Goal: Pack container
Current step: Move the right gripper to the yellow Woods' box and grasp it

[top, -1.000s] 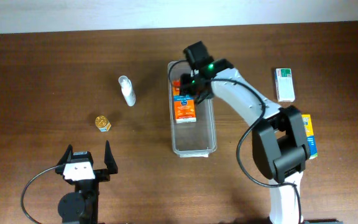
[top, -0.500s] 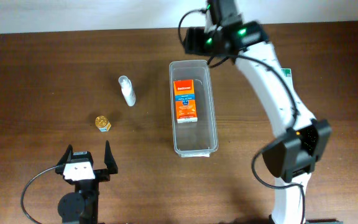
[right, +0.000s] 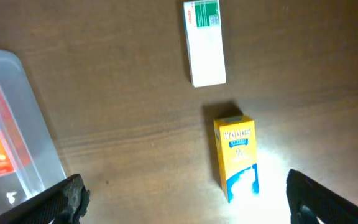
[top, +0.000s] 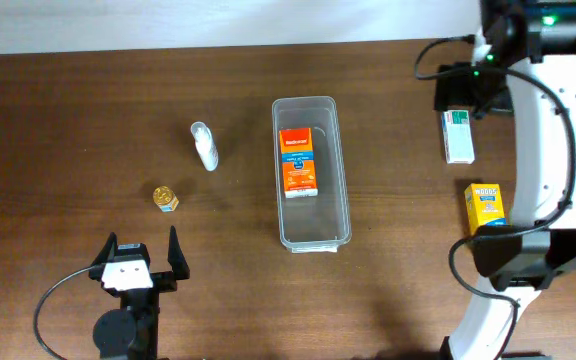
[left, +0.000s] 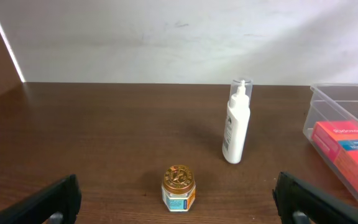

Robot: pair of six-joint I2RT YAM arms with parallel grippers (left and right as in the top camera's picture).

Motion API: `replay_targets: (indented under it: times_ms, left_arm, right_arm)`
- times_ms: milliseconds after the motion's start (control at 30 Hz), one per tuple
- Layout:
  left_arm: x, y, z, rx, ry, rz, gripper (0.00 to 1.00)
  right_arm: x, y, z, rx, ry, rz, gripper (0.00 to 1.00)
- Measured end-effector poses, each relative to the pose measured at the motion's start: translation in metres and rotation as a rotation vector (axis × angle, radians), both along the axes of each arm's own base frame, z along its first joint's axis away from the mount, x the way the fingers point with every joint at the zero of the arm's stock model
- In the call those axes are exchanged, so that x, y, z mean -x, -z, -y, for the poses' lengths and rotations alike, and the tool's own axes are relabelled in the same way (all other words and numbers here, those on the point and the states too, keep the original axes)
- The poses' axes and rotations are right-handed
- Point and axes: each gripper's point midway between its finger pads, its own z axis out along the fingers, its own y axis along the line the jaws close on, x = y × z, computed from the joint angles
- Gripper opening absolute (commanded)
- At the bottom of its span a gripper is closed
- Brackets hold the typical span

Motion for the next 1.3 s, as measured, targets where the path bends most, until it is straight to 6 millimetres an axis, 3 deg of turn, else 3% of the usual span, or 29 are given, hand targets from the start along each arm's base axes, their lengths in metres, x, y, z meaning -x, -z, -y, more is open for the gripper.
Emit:
replay_targets:
  times_ms: [200,367,467,700,967,1100,1300]
  left_arm:
    - [0.000,0.000,0.000,0.000,0.000,0.000,1.00]
    - [0.000,0.000,0.000,0.000,0.000,0.000,0.99]
    - [0.000,0.000,0.000,0.000,0.000,0.000,0.99]
    - [0.000,0.000,0.000,0.000,0.000,0.000,1.00]
    - [0.000,0.000,0.000,0.000,0.000,0.000,1.00]
    - [0.000,0.000,0.000,0.000,0.000,0.000,1.00]
    - [0.000,0.000,0.000,0.000,0.000,0.000,1.00]
  right_arm:
    - [0.021,0.024,-0.005,-0.062,-0.035,-0.106,0.97]
    - [0.083,0.050,-0.004,-0.059,-0.047,-0.279,1.00]
    - [0.125,0.064,0.009,-0.053,-0.011,-0.373,0.99]
    - [0.172,0.102,0.047,-0.089,0.080,-0.534,0.98]
    - [0.141,0.130,0.094,-0.058,0.170,-0.349,0.98]
    - [0.135,0.148,0.113,-0.046,0.195,-0.291,0.98]
    - [0.129,0.173,0.112,-0.073,0.070,-0.251,0.98]
